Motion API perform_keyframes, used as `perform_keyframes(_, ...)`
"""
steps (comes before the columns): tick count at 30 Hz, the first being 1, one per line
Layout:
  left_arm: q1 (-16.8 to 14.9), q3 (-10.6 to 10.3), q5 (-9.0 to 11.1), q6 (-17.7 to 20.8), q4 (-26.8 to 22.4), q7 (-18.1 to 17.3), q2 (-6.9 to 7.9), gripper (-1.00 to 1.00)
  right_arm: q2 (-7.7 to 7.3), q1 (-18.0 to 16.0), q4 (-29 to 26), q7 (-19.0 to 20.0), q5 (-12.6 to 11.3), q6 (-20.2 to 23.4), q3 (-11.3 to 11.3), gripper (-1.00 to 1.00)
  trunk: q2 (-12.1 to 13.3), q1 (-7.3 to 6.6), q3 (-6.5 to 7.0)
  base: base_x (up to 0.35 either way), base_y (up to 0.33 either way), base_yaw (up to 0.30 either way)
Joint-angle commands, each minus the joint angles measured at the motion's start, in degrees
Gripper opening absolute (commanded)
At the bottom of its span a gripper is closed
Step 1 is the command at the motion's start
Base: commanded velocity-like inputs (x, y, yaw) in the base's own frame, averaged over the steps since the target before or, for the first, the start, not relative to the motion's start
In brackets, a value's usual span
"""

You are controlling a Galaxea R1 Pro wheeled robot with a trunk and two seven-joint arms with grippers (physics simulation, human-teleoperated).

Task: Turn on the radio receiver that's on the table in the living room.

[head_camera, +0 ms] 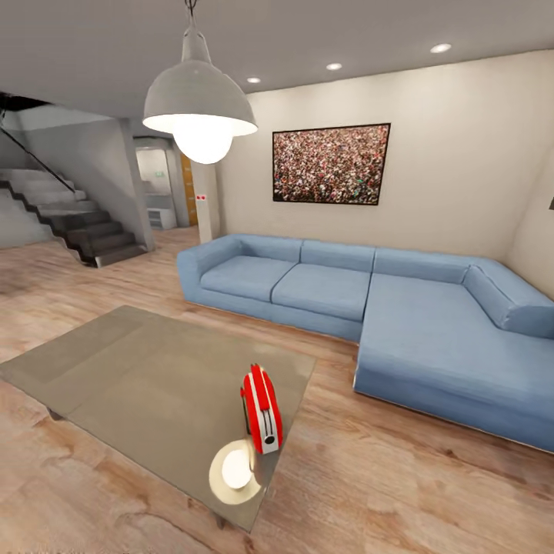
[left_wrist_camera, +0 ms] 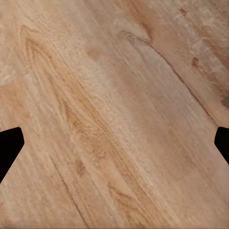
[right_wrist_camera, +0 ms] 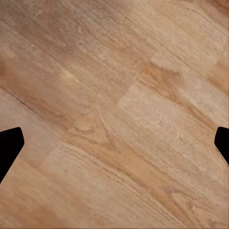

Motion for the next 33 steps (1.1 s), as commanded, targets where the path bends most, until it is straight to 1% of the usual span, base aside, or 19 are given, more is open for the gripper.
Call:
perform_keyframes(1, 0.0, -0.01, -0.01, 0.0, 0.0, 0.0, 0.04, 1.0, -0.01, 0.0, 0.0, 0.0, 0.01, 0.0, 0.0, 1.0, 0.0, 0.0, 0.0, 0.143, -0.15, 0.277)
perform_keyframes(4, 0.0, -0.01, -0.01, 0.0, 0.0, 0.0, 0.05, 1.0, 0.0, 0.0, 0.0, 0.0, 0.02, 0.0, 0.0, 1.0, 0.0, 0.0, 0.0, 0.077, -0.081, 0.162)
perform_keyframes(10, 0.0, -0.01, 0.0, 0.0, 0.0, 0.0, 0.0, 1.0, -0.02, 0.0, 0.0, 0.0, 0.04, 0.0, 0.0, 1.0, 0.0, 0.0, 0.0, 0.014, -0.018, 0.03)
perform_keyframes(13, 0.0, -0.01, -0.04, 0.0, 0.0, 0.0, -0.01, 1.0, 0.0, 0.0, 0.02, 0.0, 0.01, 0.0, 0.0, 1.0, 0.0, 0.0, 0.0, 0.091, -0.159, 0.015)
perform_keyframes(18, 0.0, -0.09, -0.04, 0.0, 0.0, 0.0, -0.01, 1.0, -0.02, 0.0, 0.0, 0.0, 0.05, 0.0, 0.0, 1.0, 0.0, 0.0, 0.0, 0.137, -0.167, 0.148)
perform_keyframes(33, 0.0, -0.1, 0.12, 0.0, -0.06, -0.04, 0.04, 1.0, -0.07, 0.0, 0.0, 0.0, 0.08, -0.16, 0.0, 1.0, 0.0, 0.0, 0.0, 0.01, -0.011, 0.016)
